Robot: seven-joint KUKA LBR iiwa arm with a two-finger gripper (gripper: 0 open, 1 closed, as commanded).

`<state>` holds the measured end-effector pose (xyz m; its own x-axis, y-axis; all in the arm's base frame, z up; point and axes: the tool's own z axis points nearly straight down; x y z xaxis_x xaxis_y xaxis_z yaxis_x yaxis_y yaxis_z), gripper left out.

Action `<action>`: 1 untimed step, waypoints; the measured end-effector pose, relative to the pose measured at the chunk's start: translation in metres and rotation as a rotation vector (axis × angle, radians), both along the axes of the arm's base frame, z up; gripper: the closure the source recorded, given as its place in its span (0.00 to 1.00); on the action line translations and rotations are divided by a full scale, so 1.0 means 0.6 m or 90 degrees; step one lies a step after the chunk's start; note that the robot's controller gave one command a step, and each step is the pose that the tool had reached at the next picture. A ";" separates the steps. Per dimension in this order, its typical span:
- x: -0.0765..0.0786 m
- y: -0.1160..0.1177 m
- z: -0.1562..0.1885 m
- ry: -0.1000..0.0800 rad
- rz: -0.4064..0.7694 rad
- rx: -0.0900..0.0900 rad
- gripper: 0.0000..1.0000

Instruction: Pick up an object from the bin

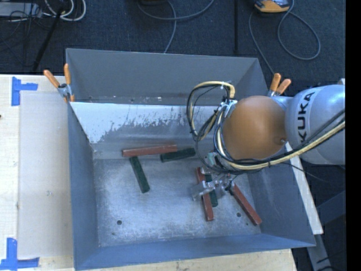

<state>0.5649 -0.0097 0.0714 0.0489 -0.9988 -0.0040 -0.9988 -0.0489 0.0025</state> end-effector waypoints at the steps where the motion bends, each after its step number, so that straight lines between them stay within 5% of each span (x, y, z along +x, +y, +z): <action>1: 0.004 0.016 0.181 -0.006 0.012 -0.001 1.00</action>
Offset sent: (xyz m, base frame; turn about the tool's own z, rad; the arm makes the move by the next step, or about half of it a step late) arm 0.0008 0.0081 0.1050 -0.0214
